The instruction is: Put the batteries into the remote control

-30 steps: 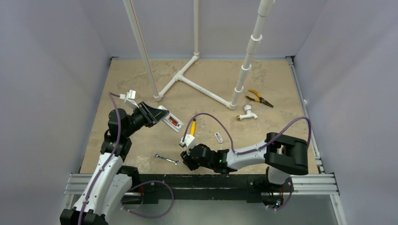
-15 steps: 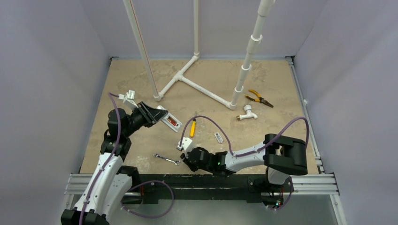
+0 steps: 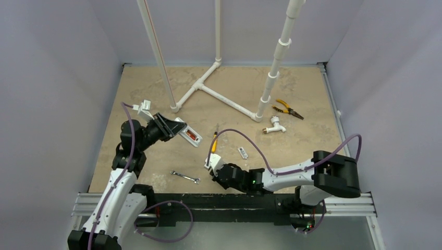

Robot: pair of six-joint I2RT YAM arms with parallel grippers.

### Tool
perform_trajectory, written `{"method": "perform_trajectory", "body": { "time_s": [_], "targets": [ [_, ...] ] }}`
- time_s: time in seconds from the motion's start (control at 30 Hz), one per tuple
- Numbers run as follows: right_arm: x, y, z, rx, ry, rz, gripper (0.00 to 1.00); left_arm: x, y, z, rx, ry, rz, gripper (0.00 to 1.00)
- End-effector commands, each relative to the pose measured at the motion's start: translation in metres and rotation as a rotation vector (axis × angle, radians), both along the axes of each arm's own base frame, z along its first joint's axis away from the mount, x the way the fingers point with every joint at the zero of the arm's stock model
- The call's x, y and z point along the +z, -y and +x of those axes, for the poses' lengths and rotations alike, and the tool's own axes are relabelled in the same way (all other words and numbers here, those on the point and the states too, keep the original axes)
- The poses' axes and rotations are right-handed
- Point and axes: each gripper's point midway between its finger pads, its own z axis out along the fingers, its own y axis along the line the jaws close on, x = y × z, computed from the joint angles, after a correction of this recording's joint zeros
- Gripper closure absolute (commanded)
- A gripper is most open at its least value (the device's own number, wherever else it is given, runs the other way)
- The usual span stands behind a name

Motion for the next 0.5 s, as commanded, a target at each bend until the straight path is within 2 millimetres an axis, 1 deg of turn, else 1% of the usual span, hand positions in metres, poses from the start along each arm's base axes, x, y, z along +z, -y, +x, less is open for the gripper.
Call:
{"method": "perform_trajectory", "body": {
  "time_s": [0.0,0.1,0.2,0.3,0.37,0.47],
  "targets": [
    [0.009,0.013,0.002,0.11,0.103,-0.041,1.0,0.022,0.001,0.003,-0.016,0.083,-0.001,1.0],
    [0.011,0.019,-0.005,0.254,0.161,-0.068,1.0,0.021,0.001,0.003,-0.022,0.083,0.006,1.0],
    [0.013,0.026,-0.008,0.396,0.232,-0.1,1.0,0.019,0.003,0.002,-0.039,0.077,0.006,1.0],
    [0.02,0.031,-0.001,0.503,0.241,-0.131,1.0,0.019,0.004,0.001,-0.049,0.075,0.004,1.0],
    [0.023,0.036,0.001,0.607,0.216,-0.139,1.0,0.019,0.005,0.001,-0.058,0.074,0.003,1.0],
    [0.028,0.044,0.011,0.738,0.269,-0.182,1.0,0.02,0.007,0.0,-0.07,0.076,0.0,1.0]
  ]
}}
